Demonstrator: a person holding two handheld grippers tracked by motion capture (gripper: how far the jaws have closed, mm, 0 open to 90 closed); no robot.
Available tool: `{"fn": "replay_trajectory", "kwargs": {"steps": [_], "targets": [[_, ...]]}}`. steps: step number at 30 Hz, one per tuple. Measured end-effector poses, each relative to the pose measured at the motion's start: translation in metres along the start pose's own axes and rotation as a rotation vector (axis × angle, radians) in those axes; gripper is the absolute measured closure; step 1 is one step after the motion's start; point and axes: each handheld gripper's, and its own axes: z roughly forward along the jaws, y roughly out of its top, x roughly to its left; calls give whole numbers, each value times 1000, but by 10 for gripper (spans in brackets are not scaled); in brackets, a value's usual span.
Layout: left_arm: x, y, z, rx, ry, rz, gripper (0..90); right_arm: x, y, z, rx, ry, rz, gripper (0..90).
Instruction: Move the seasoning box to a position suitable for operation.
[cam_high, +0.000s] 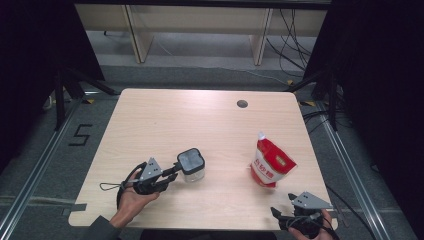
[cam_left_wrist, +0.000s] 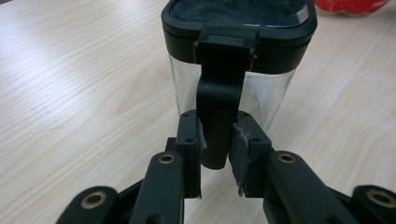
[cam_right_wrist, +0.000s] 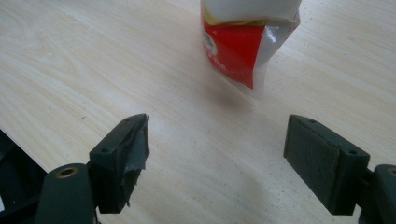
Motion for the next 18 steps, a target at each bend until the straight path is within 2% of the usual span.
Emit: {"fn": "replay_trajectory", "kwargs": {"steps": [1,2,3,4,5,12,13,14,15,18], "targets": [[0,0,0,0,0,0,737,0,0,0,1,1,-3,234],[-3,1,1,10,-3,23,736,1,0,-1,4,1,10,234],[-5,2,1,8,-15,27,737,3,0,-1,2,0,27,234],[-7,2,2,7,-24,31,736,0,0,0,-3,-1,-2,234],[-10,2,3,-3,-25,8,736,0,0,0,-1,-2,-4,234],[-24,5,6,-4,-93,63,737,1,-1,0,0,6,-7,234],[-26,5,7,-13,-115,54,737,2,-1,0,5,8,12,234],[-27,5,7,-12,-124,64,736,2,0,0,2,1,12,234],[-29,5,8,-12,-135,67,736,1,0,0,0,0,-6,234],[-31,5,9,-18,-158,79,736,0,-1,1,-6,2,-17,234]]}}
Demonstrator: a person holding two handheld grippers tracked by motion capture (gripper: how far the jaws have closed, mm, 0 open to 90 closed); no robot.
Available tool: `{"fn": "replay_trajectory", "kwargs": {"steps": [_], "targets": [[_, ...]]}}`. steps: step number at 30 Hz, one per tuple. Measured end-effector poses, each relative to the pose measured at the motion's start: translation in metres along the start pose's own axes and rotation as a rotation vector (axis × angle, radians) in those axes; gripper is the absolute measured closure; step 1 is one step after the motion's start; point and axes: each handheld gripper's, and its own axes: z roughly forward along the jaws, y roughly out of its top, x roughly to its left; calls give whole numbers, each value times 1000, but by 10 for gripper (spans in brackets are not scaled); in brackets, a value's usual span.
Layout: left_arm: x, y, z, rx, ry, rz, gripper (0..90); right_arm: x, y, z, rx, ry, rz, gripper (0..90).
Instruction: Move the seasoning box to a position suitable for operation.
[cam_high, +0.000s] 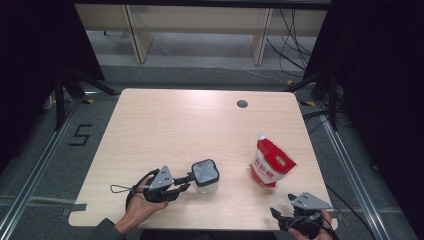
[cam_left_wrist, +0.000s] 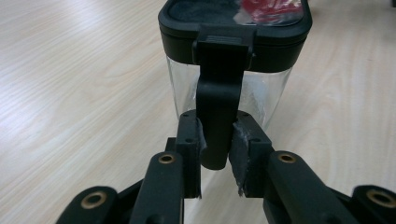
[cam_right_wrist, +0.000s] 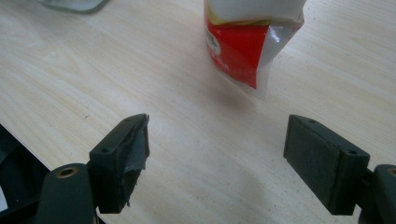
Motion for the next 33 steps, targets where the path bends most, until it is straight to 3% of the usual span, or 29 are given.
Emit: {"fn": "replay_trajectory", "kwargs": {"steps": [1,7,10,15,17,19,20,21,26,30,33], "targets": [[-1,0,1,0,-19,7,736,2,1,-1,5,2,21,234],[-9,2,5,-9,-57,13,736,0,1,0,0,7,0,235],[-13,3,6,-9,-81,42,736,1,1,-1,-1,9,-4,235],[-17,4,9,-10,-116,61,735,4,1,0,9,25,16,235],[-17,4,11,-24,-122,62,733,1,2,2,-4,21,-23,235],[-16,3,11,-21,-124,46,727,5,2,0,13,23,20,235],[-15,3,10,-17,-113,50,722,2,2,0,6,20,-21,235],[-14,3,10,-16,-111,46,717,4,2,0,10,25,6,235],[-13,2,12,-4,-99,43,661,3,2,2,3,29,-11,235],[-14,2,11,-16,-92,15,571,4,3,2,-3,36,-12,234],[-10,2,6,-24,-64,-6,497,6,3,1,-2,58,37,232]]}}
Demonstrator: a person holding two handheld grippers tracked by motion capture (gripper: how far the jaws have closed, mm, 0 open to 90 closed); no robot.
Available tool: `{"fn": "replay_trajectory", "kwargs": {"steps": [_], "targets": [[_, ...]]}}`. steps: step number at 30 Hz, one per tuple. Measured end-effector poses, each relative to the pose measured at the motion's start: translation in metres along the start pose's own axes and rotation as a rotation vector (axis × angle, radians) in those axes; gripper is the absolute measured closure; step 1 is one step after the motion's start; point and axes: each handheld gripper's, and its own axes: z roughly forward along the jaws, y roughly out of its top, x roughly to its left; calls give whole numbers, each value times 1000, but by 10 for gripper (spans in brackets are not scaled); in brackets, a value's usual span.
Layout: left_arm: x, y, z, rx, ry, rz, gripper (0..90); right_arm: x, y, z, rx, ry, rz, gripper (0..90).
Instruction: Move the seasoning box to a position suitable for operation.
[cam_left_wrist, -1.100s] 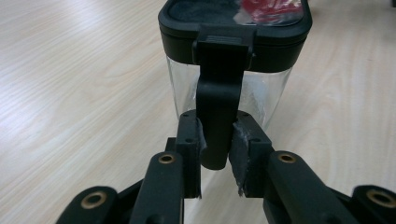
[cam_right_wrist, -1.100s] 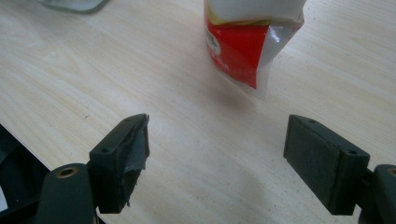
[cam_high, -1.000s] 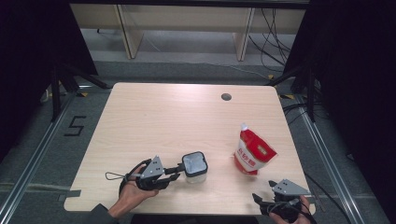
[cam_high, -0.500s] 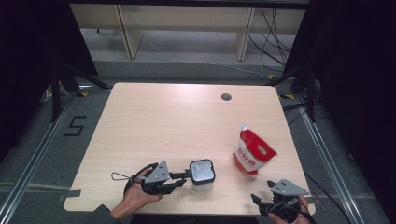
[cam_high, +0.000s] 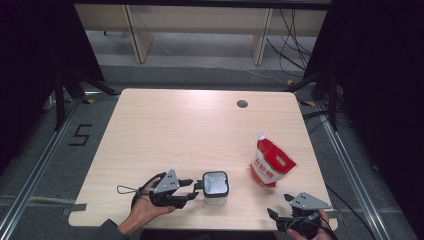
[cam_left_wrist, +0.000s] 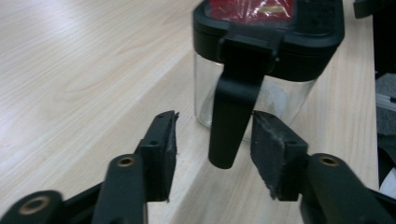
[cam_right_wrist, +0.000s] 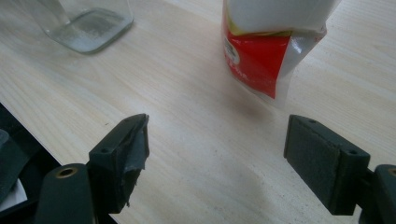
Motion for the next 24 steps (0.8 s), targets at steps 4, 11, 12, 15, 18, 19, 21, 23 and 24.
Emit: {"fn": "replay_trajectory", "kwargs": {"steps": [4,11,12,15,18,19,21,23,24], "targets": [[1,0,-8,-13,9,-36,409,-2,0,1,-20,17,-21,225],[4,2,-18,-32,33,-111,329,1,2,2,-38,54,-4,212],[4,2,-19,-29,34,-115,326,2,2,2,-32,60,3,211],[2,3,-20,-27,47,-138,317,1,2,2,-40,53,-10,209],[1,4,-21,-26,55,-154,295,0,2,1,-43,49,-1,205],[1,4,-22,-31,54,-159,288,1,1,1,-43,50,10,204],[1,5,-23,-27,51,-151,279,1,1,1,-44,49,10,203],[-1,4,-22,-24,60,-169,267,0,1,1,-45,47,-2,200],[-2,4,-21,-28,57,-179,264,-1,2,1,-48,41,-25,200]]}}
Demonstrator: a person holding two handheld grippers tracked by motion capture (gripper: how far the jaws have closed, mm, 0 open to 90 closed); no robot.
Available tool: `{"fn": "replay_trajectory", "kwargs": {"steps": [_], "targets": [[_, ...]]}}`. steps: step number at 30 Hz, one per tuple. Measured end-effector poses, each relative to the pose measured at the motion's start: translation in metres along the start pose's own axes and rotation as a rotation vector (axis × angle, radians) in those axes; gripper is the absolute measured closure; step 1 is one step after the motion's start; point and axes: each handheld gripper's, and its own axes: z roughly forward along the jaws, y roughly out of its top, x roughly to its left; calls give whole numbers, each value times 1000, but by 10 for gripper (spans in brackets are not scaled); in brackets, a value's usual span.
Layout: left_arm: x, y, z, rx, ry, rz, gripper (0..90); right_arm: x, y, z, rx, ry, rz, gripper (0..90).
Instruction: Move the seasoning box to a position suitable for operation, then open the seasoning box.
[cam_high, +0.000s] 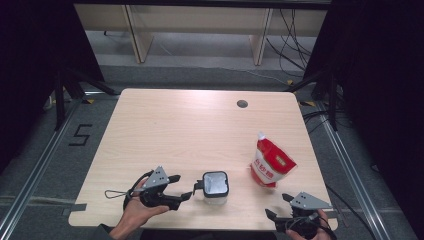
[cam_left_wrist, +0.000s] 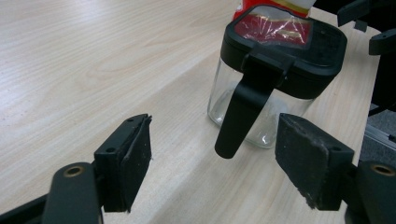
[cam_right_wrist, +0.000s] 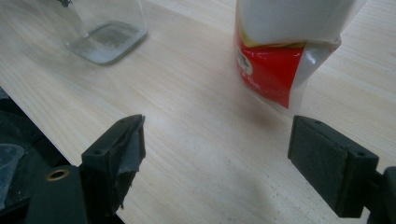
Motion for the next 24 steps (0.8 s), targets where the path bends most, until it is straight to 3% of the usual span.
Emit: {"fn": "replay_trajectory", "kwargs": {"steps": [1,2,6,7,10,12,13,15,17,22,24], "targets": [[1,0,0,23,-3,32,258,0,0,0,0,-2,-1,200],[0,-1,0,25,2,6,250,0,0,0,-1,-1,2,200],[0,-1,1,23,5,-2,240,1,0,1,2,8,4,199],[1,0,0,24,2,25,240,1,0,1,3,2,4,199],[0,1,-1,15,4,12,240,3,1,0,15,14,15,196],[1,3,-2,20,5,34,240,3,1,1,2,8,-1,185],[1,3,-1,-10,-11,14,241,4,1,1,5,24,11,170],[0,6,-5,-1,0,-6,243,4,1,0,-6,19,2,163],[2,11,-8,-12,-12,7,273,4,2,0,-21,32,-22,169],[2,20,-17,-36,-21,20,356,4,2,1,-25,30,-20,176],[0,24,-19,-43,-29,37,418,5,3,1,-30,27,-7,221]]}}
